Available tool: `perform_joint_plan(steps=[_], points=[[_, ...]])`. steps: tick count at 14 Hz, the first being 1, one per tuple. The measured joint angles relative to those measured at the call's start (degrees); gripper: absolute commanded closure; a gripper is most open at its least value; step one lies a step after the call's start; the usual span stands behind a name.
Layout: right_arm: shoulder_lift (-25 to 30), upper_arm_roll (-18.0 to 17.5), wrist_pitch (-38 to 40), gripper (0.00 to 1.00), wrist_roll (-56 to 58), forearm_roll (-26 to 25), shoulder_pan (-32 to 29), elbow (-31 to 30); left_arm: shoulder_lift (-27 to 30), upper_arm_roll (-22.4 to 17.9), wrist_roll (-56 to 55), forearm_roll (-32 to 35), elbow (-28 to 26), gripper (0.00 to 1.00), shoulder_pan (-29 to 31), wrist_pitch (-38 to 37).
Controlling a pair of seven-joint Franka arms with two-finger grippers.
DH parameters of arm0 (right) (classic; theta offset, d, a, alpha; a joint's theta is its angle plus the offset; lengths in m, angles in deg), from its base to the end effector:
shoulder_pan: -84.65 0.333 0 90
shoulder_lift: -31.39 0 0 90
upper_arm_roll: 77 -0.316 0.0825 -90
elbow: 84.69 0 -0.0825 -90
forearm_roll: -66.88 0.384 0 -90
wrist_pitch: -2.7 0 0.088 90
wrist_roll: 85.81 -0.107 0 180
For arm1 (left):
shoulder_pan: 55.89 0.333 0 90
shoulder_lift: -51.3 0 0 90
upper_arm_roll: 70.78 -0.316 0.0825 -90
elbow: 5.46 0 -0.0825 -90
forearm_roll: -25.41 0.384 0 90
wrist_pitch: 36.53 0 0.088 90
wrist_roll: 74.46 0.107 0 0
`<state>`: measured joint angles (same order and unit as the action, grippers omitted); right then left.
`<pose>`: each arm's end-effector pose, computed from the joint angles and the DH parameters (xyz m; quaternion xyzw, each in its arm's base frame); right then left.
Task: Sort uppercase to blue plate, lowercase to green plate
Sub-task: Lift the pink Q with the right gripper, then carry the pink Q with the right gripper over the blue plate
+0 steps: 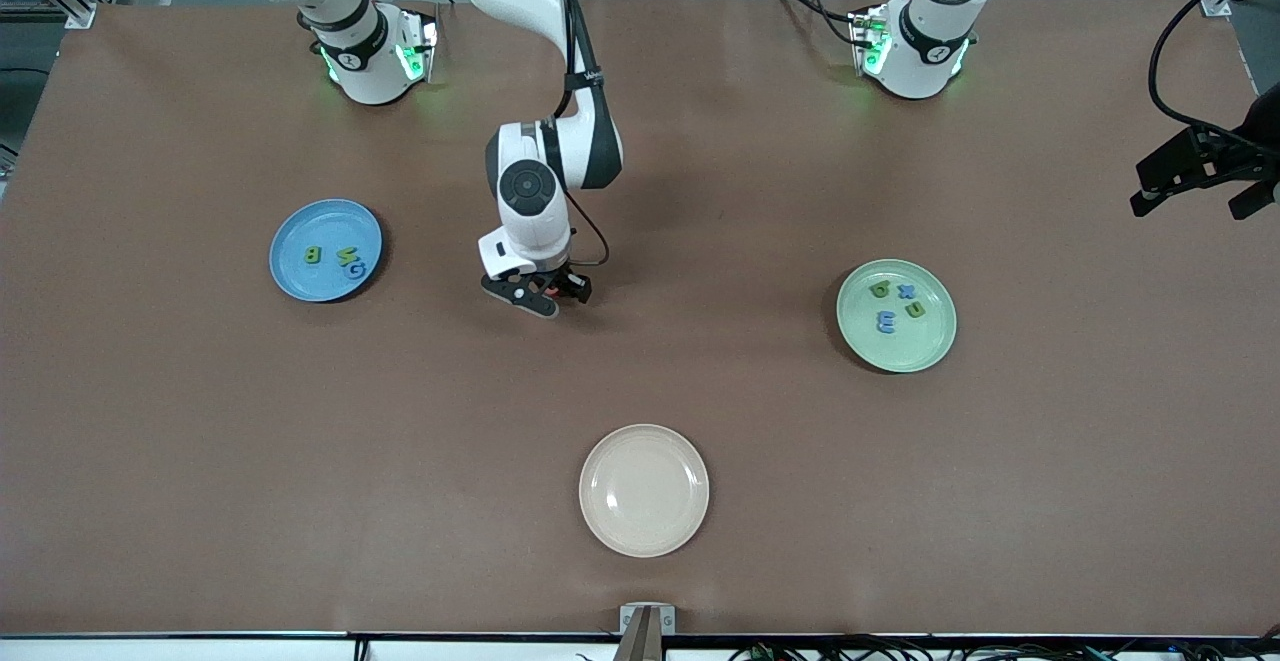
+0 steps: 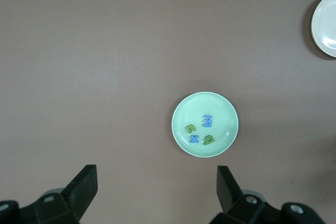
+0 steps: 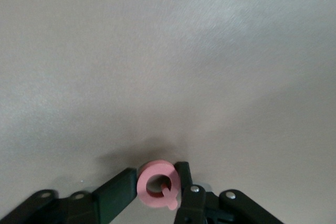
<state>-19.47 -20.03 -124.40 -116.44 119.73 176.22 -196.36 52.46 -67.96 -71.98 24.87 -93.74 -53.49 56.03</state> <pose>0.4688 0.3708 0.1833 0.9771 -0.2110 -0.0063 0.0282 0.5532 -0.0053 0.6541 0.9985 -0.0253 0.0475 0.0034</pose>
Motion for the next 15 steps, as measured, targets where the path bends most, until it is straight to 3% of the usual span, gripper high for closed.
perform_joint_plan(steps=[8,12,15], points=[[0.0,4.4,6.9,0.99,4.7,0.0,0.0,0.5,0.0,0.0,0.0,0.0,0.0,0.0,0.0,0.0],[0.0,12.9,16.2,0.99,18.7,-0.6,-0.1,-1.2,0.0,0.0,0.0,0.0,0.0,0.0,0.0,0.0],[-0.1,19.8,21.0,0.99,31.3,-3.8,-0.5,-4.1,0.0,0.0,0.0,0.0,0.0,0.0,0.0,0.0]])
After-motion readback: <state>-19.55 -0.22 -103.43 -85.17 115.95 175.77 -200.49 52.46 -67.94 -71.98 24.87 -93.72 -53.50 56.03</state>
